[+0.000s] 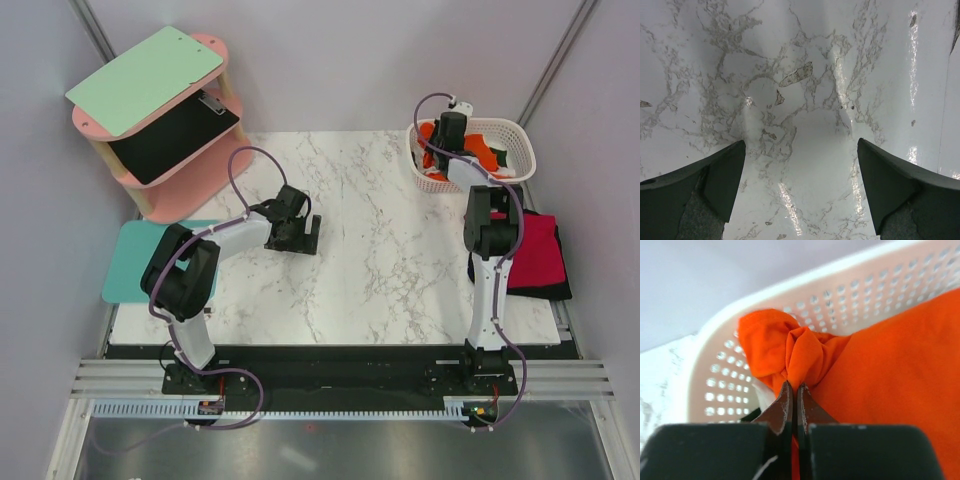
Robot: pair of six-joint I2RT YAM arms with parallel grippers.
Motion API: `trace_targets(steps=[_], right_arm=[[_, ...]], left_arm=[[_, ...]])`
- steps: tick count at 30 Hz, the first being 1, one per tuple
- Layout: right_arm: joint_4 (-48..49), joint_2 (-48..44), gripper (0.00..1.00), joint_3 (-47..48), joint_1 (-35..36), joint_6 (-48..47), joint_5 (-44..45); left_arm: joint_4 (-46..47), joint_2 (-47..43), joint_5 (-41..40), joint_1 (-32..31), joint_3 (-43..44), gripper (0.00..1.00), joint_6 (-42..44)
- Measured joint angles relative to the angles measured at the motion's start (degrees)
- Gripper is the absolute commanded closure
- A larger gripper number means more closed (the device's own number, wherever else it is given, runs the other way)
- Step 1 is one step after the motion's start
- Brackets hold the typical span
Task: Fold and stack the t-shirts
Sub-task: Grab crumpled tshirt from bin with the right arm, then move the tshirt to the center of the board
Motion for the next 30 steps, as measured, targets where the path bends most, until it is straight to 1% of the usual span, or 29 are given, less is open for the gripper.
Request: trace_targets(steps=[10,15,23,26,30], right_arm=[[3.52,-11.34,1.00,-0.79,1.05,-0.94,1.86],[4.96,-14.95,1.00,-1.25,1.77,-1.18,1.88],[3.39,-21.51,1.00,-3.89,4.48,-1.16,-0.22],[1.46,-25.35,1.00,-3.89,7.02,-1.09,-1.75],[-1.03,-30.75,1.00,-4.13,11.41,-0.37,-4.59]], left_arm=[[0.07,0.42,-0.02,0.00,0.00,0.00,-0.28],[0.09,0.42,-0.02,0.00,-0.02,0.00,-0.31],[0.02,0.07,-0.61,0.57,-0.28,0.00,-0.87],[-1.09,-0.50,0.28,3.52,-0.07,0.00,-1.40],[-2.56,-3.43,0.61,10.10,1.11,0.00,-2.27]])
